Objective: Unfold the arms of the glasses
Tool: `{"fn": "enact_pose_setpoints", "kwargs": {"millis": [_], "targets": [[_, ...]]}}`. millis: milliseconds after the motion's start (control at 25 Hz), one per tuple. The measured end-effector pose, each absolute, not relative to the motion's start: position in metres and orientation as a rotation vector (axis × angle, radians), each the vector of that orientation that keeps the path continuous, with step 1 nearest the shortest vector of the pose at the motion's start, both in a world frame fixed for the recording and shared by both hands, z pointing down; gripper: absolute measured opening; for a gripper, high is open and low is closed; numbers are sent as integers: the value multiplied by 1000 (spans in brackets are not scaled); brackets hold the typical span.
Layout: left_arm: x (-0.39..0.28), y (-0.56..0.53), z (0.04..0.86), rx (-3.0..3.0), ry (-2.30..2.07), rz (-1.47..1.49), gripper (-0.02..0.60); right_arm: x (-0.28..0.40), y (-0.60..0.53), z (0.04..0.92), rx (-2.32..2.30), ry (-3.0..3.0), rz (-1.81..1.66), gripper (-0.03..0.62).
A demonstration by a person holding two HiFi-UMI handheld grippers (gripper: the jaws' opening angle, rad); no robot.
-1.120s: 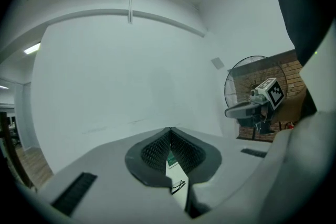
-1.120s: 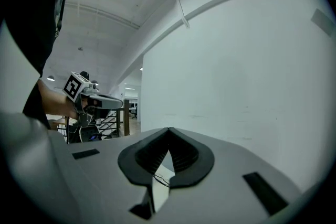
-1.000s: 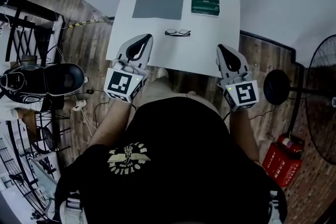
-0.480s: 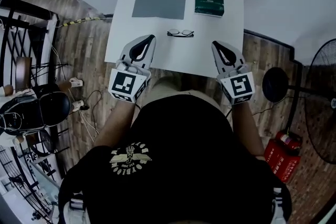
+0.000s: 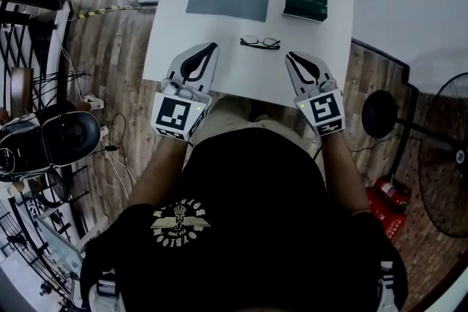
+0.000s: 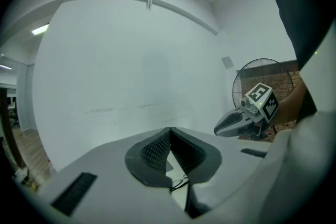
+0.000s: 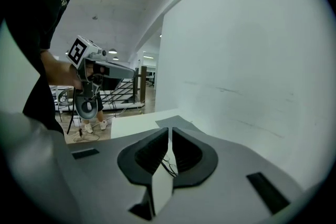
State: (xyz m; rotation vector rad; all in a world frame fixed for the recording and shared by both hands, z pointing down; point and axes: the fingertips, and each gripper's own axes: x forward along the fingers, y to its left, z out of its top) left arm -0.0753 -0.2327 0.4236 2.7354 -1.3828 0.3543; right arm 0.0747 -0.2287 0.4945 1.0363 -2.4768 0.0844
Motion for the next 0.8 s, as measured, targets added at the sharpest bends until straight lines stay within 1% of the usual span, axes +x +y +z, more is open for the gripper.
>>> {"fn": "enact_pose_setpoints", "kwargs": {"millis": [240,800], "targets": [[-98,-246,447,2691,-1355,402,6,49,-245,544,938,-2377,106,66],[-105,-290,477,2680,-1286,425,8,31,-283,631,810,-2200,145,97]]}}
